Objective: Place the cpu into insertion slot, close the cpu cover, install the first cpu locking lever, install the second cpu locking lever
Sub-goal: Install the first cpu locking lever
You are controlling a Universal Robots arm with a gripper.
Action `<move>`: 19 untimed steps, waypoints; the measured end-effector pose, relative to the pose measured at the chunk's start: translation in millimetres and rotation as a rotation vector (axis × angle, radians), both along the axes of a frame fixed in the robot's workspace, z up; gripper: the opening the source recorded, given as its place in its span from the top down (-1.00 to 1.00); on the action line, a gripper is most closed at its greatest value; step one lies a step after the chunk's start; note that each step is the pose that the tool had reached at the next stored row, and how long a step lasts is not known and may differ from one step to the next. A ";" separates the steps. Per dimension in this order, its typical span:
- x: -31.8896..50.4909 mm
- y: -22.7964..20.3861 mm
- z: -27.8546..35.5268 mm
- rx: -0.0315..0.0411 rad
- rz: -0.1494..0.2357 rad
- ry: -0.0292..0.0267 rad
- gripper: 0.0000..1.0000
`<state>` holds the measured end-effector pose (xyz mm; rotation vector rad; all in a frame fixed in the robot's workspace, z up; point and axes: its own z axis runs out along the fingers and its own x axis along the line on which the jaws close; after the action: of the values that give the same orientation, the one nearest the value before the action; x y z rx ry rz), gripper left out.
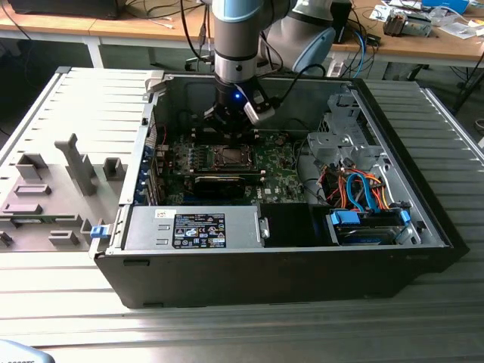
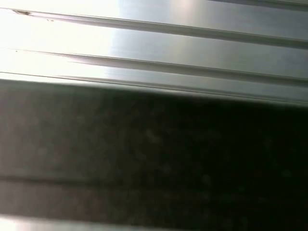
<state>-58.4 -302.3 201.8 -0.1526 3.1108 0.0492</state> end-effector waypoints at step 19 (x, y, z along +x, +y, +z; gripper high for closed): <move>13.5 0.0 4.8 0.0002 0.000 -0.0003 0.79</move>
<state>-44.9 -302.2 206.6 -0.1530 3.1105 0.0495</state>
